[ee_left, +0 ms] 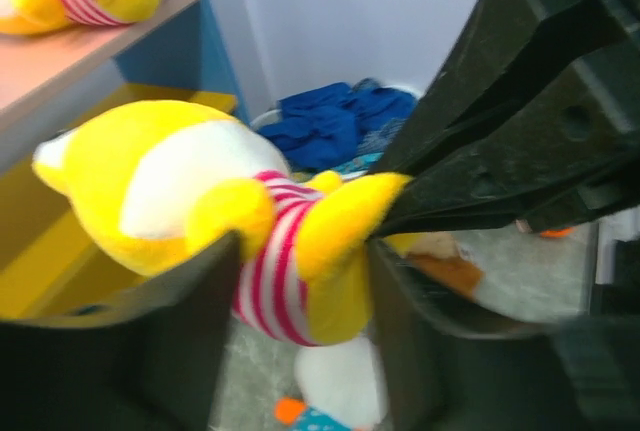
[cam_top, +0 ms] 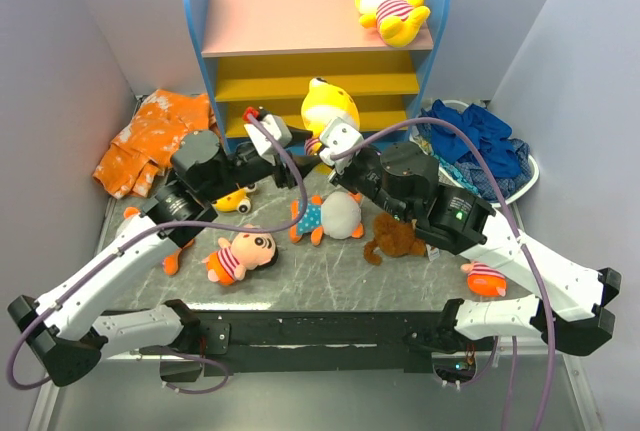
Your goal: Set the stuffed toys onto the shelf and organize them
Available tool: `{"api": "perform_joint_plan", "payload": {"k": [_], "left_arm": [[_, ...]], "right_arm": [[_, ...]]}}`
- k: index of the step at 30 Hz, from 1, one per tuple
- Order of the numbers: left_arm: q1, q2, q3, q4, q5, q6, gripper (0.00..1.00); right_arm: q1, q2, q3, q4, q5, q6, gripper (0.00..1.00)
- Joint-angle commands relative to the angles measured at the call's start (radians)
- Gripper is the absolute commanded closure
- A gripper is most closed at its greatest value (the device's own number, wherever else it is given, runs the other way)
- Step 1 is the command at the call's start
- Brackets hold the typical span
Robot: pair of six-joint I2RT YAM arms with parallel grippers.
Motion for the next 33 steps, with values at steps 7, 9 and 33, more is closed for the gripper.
{"api": "perform_joint_plan", "payload": {"k": [7, 9, 33], "left_arm": [[-0.036, 0.012, 0.005, 0.100, -0.110, 0.070, 0.99], [-0.036, 0.006, -0.001, 0.123, -0.129, 0.059, 0.99], [0.234, 0.375, 0.511, 0.447, -0.077, -0.313, 0.99]], "right_arm": [[0.007, -0.035, 0.030, 0.110, 0.007, 0.018, 0.80], [0.005, -0.049, 0.024, 0.142, 0.030, 0.038, 0.67], [0.005, -0.431, -0.166, 0.262, 0.185, 0.309, 0.00]]}}
